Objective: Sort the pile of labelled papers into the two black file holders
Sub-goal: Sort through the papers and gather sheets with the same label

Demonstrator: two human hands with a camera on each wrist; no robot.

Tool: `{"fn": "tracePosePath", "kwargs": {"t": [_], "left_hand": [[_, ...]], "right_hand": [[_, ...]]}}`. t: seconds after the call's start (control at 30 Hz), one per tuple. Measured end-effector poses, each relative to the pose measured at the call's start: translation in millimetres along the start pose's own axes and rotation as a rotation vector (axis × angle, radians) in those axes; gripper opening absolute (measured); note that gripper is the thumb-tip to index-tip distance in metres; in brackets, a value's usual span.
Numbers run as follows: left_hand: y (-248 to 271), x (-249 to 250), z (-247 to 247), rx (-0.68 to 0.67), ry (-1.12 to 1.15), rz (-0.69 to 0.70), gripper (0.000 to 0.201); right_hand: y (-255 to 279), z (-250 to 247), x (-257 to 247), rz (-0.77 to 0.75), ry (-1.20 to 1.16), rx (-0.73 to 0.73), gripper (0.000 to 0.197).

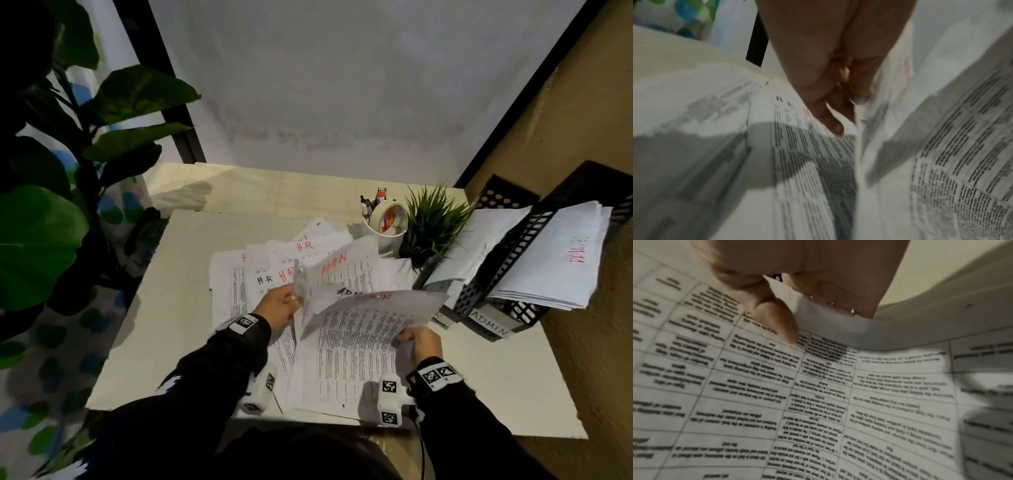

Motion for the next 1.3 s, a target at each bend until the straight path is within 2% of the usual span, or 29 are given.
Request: {"fn": "tracePosePath", "kwargs": {"t": [0.1,0.17,0.27,0.33,0.4,0.5,0.6,0.63,0.7,0.77,0.83,0.9,0.97,1.03,1.1,1.17,1.2,1.27,1.3], "left_hand": [[12.9,-4.1,7.6,-0.176,-0.192,-0.052,0.023],[19.8,-4.4,14.0,-0.225,-0.239,-0.054,0.024],[26.6,4.1,22.8,-0.232,-0.371,0.01,0.024],[27.0,8.3,26.6,-0.23,-0.254,0.028,0.023],[27.0,13.6,22.6,-0.164,-0.047,0.022,0.024],[22.5,22.6,12.4,-0.064,0.17,0.032,0.027],[18.7,35.3,14.3,-0.045,0.041,0.098,0.022],[16.0,37.4,14.8,-0.035,-0.021,0.113,0.023],[16.5,47.1,19.6,-0.05,-0.054,0.139,0.031],[16.9,56.9,23.1,-0.086,-0.031,0.162,0.038],[17.8,65.2,26.2,-0.125,0.005,0.161,0.033],[16.6,72.1,25.0,-0.117,-0.027,0.162,0.034],[18.1,78.6,16.6,-0.038,-0.03,0.18,0.051],[25.1,84.5,10.0,-0.003,0.091,0.194,0.087],[31.9,87.7,14.9,-0.085,0.215,0.22,0.112],[38.2,86.4,22.5,-0.171,0.187,0.235,0.122],[40.4,84.0,27.2,-0.207,0.118,0.242,0.125],[43.1,83.2,33.2,-0.23,-0.038,0.258,0.126],[42.7,85.6,32.0,-0.196,-0.064,0.258,0.116]], "right_hand": [[2.9,7.9,1.3,0.007,-0.031,-0.034,0.024],[5.3,19.7,1.5,-0.012,-0.006,-0.094,0.017],[8.1,34.0,-2.5,-0.056,0.027,-0.165,0.021],[11.2,39.3,-7.9,-0.097,0.0,-0.185,0.029],[17.0,38.7,-16.3,-0.143,-0.043,-0.169,0.036],[30.6,33.3,-35.1,-0.151,-0.209,-0.17,0.028],[25.0,29.0,-46.8,-0.161,-0.258,-0.158,0.031],[20.0,30.8,-45.6,-0.148,-0.26,-0.16,0.039],[22.1,33.1,-48.0,-0.138,-0.292,-0.176,0.051],[26.8,36.7,-49.8,-0.121,-0.358,-0.239,0.051],[23.0,39.4,-50.2,-0.099,-0.339,-0.287,0.043],[12.3,32.8,-50.4,-0.086,-0.247,-0.241,0.027],[11.5,25.2,-56.0,-0.089,-0.191,-0.174,0.017],[22.0,27.8,-69.5,-0.144,-0.221,-0.217,0.009],[27.8,29.9,-77.0,-0.142,-0.36,-0.284,0.022],[33.4,29.9,-88.2,-0.132,-0.413,-0.34,0.011],[36.7,27.5,-95.4,-0.145,-0.414,-0.339,0.012],[38.6,20.2,-114.1,-0.24,-0.415,-0.313,0.025],[40.4,16.7,-122.9,-0.296,-0.388,-0.291,0.033]]}}
Point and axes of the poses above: each hand's wrist, its own y-axis away from the middle knuckle, its own z-axis out of the palm, x = y × z, the point moved 9 cm from there along -y, towards the middle knuckle, and after that the axes turned 3 degrees about -z, right-handed, at the moved point
